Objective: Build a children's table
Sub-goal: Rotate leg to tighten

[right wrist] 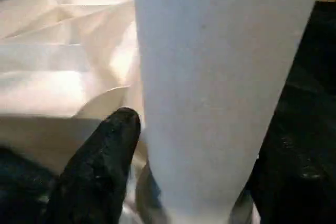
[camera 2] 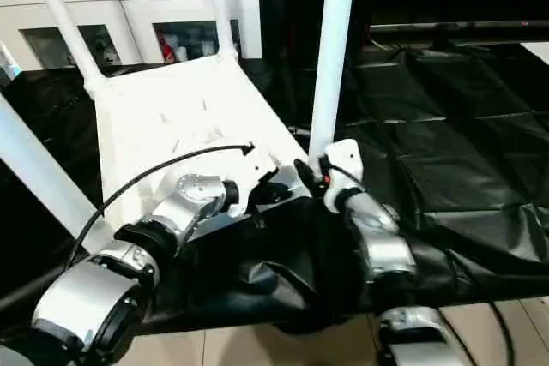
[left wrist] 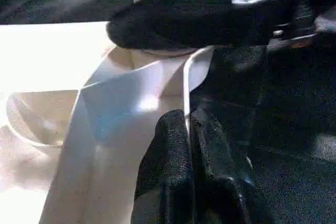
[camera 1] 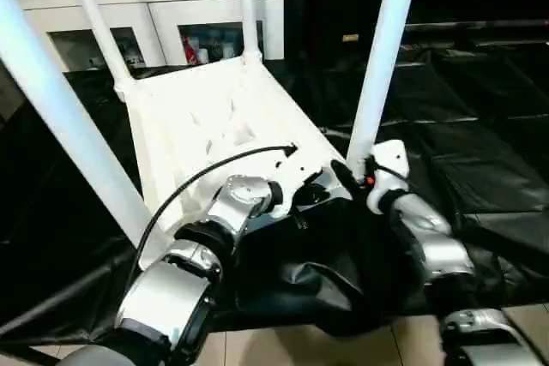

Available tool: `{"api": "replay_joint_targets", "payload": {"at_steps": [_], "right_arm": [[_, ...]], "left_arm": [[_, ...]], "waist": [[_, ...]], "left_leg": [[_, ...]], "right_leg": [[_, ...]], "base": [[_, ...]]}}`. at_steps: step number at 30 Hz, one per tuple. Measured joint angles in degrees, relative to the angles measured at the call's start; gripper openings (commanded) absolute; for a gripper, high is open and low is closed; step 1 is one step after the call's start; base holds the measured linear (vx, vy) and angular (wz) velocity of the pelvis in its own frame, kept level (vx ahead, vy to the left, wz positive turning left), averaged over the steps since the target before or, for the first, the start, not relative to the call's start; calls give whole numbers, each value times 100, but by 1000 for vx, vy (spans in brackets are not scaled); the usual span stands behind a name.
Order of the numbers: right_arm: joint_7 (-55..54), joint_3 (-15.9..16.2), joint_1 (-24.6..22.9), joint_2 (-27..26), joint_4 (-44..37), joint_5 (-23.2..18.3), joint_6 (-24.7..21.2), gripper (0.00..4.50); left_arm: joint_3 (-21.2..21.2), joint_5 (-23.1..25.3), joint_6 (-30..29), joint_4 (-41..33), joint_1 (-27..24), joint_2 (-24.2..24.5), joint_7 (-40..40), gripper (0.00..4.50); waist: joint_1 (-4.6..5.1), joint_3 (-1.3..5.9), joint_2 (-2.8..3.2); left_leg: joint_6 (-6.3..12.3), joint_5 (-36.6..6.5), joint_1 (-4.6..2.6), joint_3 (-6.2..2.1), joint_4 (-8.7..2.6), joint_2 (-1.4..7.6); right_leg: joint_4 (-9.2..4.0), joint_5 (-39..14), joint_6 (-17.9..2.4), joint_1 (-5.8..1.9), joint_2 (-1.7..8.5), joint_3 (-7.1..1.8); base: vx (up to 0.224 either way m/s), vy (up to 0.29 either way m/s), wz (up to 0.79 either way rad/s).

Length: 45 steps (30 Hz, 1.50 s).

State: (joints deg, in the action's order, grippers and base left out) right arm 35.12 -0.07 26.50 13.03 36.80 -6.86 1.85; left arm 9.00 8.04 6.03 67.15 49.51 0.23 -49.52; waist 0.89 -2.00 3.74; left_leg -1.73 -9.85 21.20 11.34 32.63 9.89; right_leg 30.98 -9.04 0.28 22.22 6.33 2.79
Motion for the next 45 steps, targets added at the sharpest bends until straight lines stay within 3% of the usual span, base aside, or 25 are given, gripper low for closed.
{"api": "replay_joint_targets", "payload": {"at_steps": [5, 12, 24, 28, 33, 37, 43, 45], "right_arm": [[1589, 256, -255, 645, -445, -307, -271, 319], [2671, 509, -281, 1007, -647, -477, -460, 319], [3048, 549, -335, 1080, -813, -611, -734, 255], [2610, 439, -429, 910, -865, -573, -742, 253], [729, -5, -290, 243, -363, -354, -414, 252], [-351, -198, -191, -125, -244, -213, -415, 252], [-1583, -280, 122, -560, 113, 69, -327, 252], [-1599, -280, 138, -565, 176, 103, -220, 322]], "left_arm": [[46, -166, 208, -174, -157, 417, -1306, 0], [181, -207, 390, -392, -195, 730, -2449, 0], [208, -238, 386, -517, -253, 851, -2705, 0], [209, -200, 400, -505, -261, 755, -2387, 0], [110, -77, 191, -286, -111, 341, -878, 0], [34, -32, 29, -149, -27, 6, -66, 0], [-22, 9, -75, -79, 7, -237, 671, 0], [-40, 9, -79, -80, 7, -248, 684, 0]], "waist": [[-99, -4, -5], [-390, -6, -11], [-425, -29, -46], [-420, -30, -51], [-290, -29, -53], [-253, -21, -40], [-184, 14, 1], [-174, 19, 7]], "left_leg": [[1, 1, 9, 5, -7, 11], [28, 16, 103, 12, 1, 31], [27, 16, 104, 14, 14, 36], [27, 16, 94, 13, 20, 38], [-1, 2, 71, 15, 45, 30], [-1, 2, 69, 15, 46, 18], [3, 1, 70, 16, 50, 2], [5, -1, 72, 15, 43, 1]], "right_leg": [[42, 14, -12, 22, 0, 11], [116, 17, -24, 129, 8, 42], [123, 17, -24, 129, 9, 43], [135, 17, -24, 121, 9, 43], [140, 6, -5, 102, 16, 31], [125, 4, -2, 92, 18, 14], [118, 4, -2, 89, 18, -15], [117, 4, -2, 89, 18, -14]], "base": [[0, 0, 0], [0, 0, 0], [0, 0, 0], [0, 0, 0], [0, 0, 0], [0, 0, 0], [0, 0, 0], [0, 0, 0]]}}
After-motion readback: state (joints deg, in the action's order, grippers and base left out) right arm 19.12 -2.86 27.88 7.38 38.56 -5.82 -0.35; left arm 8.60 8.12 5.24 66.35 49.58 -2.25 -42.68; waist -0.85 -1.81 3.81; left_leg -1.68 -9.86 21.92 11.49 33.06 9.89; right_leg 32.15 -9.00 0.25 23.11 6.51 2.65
